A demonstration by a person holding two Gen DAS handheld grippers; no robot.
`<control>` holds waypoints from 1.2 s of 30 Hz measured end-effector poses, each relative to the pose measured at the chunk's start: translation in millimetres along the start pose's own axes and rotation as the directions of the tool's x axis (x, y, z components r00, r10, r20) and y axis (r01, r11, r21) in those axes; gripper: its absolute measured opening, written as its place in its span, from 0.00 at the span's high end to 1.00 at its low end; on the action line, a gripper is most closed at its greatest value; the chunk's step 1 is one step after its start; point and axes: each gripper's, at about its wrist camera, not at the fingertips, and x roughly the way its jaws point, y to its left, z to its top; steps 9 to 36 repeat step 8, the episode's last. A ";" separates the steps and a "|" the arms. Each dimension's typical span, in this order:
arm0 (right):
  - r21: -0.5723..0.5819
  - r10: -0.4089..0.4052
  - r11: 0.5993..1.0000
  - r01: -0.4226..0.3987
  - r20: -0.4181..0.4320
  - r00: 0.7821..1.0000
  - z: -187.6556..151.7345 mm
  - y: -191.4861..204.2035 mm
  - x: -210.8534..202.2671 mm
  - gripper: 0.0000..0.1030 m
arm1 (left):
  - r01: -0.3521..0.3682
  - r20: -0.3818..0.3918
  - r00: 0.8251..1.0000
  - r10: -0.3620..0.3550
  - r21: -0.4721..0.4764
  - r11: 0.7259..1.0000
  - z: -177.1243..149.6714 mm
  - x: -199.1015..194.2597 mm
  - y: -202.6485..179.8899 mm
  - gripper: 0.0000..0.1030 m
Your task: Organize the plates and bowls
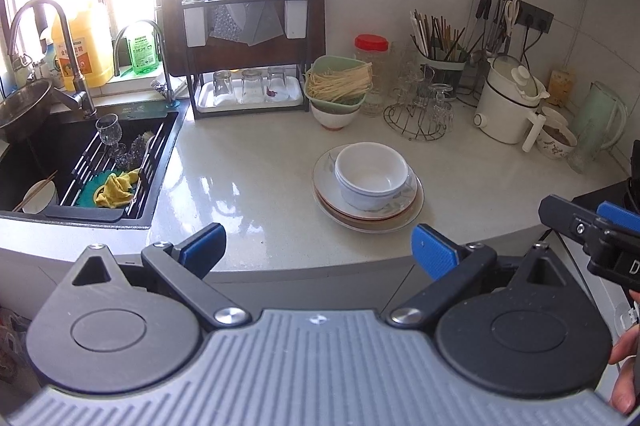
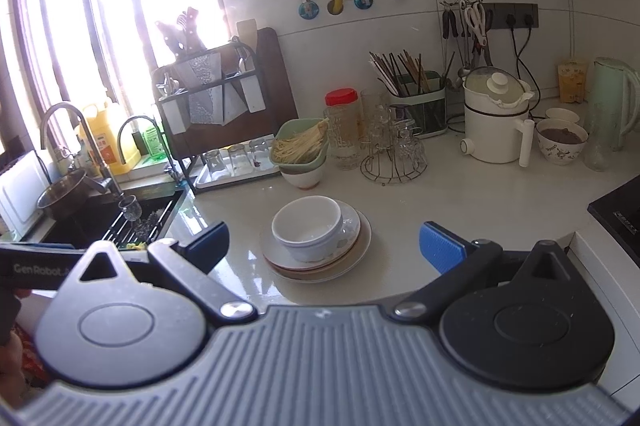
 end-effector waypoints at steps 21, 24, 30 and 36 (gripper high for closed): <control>-0.012 -0.001 1.000 0.000 -0.020 1.000 -1.3 3.4 2.1 0.00 | 0.004 -0.016 1.000 -0.004 -0.002 1.000 -4.2 1.3 -1.2 0.02; -0.012 -0.001 1.000 0.000 -0.020 1.000 -1.3 3.4 2.1 0.00 | 0.004 -0.016 1.000 -0.004 -0.002 1.000 -4.2 1.3 -1.2 0.02; -0.012 -0.001 1.000 0.000 -0.020 1.000 -1.3 3.4 2.1 0.00 | 0.004 -0.016 1.000 -0.004 -0.002 1.000 -4.2 1.3 -1.2 0.02; -0.012 -0.001 1.000 0.000 -0.020 1.000 -1.3 3.4 2.1 0.00 | 0.004 -0.016 1.000 -0.004 -0.002 1.000 -4.2 1.3 -1.2 0.02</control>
